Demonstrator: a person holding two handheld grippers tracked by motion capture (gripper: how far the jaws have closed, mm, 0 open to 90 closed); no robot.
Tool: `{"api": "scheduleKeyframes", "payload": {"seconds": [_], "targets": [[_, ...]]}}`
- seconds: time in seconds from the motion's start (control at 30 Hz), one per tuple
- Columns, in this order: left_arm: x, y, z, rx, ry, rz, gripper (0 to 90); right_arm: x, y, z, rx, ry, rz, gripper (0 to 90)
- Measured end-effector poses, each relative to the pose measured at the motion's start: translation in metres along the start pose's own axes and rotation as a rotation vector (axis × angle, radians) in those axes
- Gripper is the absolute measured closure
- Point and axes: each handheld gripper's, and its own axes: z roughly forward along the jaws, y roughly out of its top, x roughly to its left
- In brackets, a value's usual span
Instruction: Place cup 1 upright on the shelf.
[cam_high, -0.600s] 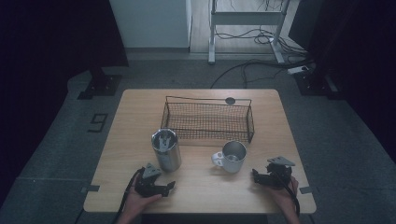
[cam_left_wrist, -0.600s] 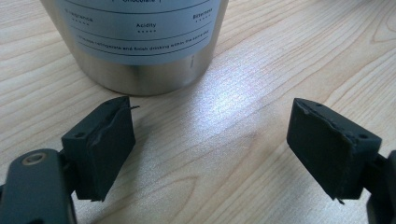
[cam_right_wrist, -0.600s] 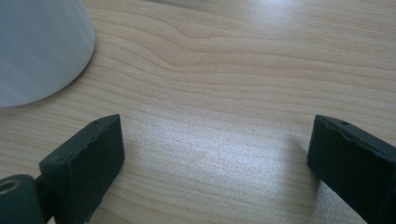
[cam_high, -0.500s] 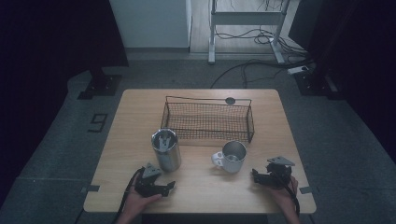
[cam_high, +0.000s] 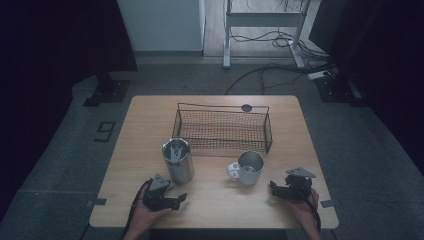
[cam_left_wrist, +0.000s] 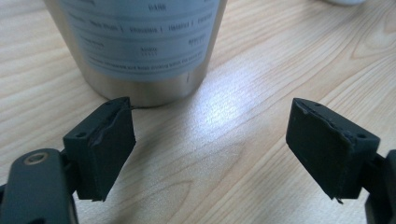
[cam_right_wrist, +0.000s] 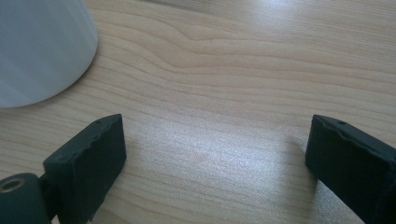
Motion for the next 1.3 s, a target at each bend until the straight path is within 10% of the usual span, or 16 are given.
{"api": "scheduleKeyframes", "payload": {"seconds": [1.3], "targets": [[0.014,0.02,-0.045,-0.16,0.034,-0.05,15.0,0.0,0.001,0.001,-0.002,0.001,-0.001,5.4]]}}
